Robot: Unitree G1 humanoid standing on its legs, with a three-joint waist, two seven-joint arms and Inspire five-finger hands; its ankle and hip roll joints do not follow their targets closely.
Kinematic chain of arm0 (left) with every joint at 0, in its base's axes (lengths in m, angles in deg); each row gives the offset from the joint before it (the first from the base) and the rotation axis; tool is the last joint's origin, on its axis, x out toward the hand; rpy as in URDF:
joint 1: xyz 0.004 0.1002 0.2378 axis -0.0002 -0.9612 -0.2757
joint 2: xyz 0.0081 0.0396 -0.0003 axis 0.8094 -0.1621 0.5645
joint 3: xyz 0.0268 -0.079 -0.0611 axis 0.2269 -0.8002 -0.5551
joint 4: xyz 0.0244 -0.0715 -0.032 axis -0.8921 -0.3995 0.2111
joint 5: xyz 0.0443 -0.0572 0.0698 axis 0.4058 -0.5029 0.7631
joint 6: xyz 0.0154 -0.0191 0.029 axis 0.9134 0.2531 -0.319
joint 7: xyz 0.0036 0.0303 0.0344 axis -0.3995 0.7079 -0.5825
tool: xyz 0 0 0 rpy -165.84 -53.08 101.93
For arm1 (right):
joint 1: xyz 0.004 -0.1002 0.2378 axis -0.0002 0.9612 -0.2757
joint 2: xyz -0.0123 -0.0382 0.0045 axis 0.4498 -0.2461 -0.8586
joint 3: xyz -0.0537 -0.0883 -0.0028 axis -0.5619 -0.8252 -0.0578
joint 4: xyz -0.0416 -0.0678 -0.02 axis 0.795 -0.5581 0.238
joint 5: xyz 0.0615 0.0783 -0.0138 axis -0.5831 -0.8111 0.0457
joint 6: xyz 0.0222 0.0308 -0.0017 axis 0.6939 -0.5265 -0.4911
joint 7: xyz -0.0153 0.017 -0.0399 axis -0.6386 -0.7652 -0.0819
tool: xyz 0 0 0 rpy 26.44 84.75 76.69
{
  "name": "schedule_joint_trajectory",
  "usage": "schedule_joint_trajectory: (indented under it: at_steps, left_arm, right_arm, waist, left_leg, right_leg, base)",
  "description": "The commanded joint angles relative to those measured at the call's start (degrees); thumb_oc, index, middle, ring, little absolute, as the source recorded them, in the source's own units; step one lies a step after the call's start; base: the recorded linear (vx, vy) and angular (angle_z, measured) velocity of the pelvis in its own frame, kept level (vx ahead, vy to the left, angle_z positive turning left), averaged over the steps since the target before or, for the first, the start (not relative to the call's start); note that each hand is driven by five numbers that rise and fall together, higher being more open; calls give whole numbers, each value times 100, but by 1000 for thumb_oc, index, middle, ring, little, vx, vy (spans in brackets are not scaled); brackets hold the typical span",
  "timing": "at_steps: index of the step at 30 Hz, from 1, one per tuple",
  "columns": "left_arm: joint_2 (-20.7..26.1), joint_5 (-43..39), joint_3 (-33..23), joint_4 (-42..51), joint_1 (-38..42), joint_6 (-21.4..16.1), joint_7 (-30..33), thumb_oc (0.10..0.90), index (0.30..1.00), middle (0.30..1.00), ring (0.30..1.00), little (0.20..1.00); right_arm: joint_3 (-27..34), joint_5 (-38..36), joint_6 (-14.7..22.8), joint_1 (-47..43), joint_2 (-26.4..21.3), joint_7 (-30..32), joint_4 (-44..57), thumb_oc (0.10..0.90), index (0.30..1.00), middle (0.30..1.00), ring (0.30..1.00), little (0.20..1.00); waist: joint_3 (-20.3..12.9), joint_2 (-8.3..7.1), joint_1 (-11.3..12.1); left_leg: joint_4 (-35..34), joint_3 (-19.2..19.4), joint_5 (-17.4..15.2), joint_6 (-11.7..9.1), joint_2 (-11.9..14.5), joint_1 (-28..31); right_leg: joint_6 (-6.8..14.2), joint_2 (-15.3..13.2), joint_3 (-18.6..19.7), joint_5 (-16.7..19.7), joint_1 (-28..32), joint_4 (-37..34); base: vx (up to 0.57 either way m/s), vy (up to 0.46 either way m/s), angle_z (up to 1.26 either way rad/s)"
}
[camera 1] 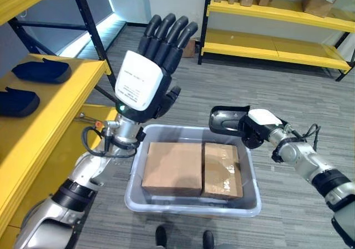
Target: Move parts from the plastic box to the shelf.
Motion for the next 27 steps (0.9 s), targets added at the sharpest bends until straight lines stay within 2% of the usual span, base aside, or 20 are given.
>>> schedule_joint_trajectory:
  at_steps: [1,10,21,27]
  left_arm:
    - [-118,-354,189,-7,451,-96,166,900,1000,1000,1000,1000]
    - [-17,-359,336,-15,476,-174,72,900,1000,1000,1000,1000]
    - [157,-301,372,123,417,-268,28,900,1000,1000,1000,1000]
    - [219,-279,448,203,423,-341,-3,900,1000,1000,1000,1000]
  right_arm:
    - [-68,-151,173,-1160,-152,612,63,400,300,300,300,300]
    - [-784,216,429,-2010,-916,519,795,400,300,300,300,300]
    - [-1630,790,574,-2887,-1530,504,1035,400,300,300,300,300]
    - [-2039,893,651,-3293,-1711,464,1144,400,300,300,300,300]
  waist:
    - [-906,-244,211]
    - [-926,-308,214]
    - [-958,-358,201]
    - [-953,-357,188]
  left_leg:
    - [-41,-248,-554,-311,469,371]
    - [-45,-247,-552,-329,474,364]
    - [-44,-266,-616,-352,484,378]
    - [-44,-266,-616,-358,476,371]
  right_leg:
    - [512,-582,304,9,-227,252]
    - [524,-575,307,11,-223,229]
    - [539,-575,268,-32,-177,195]
    - [548,-580,269,-26,-179,185]
  base:
    - [3,7,10]
    - [2,1,1]
    - [3,0,0]
    - [13,1,1]
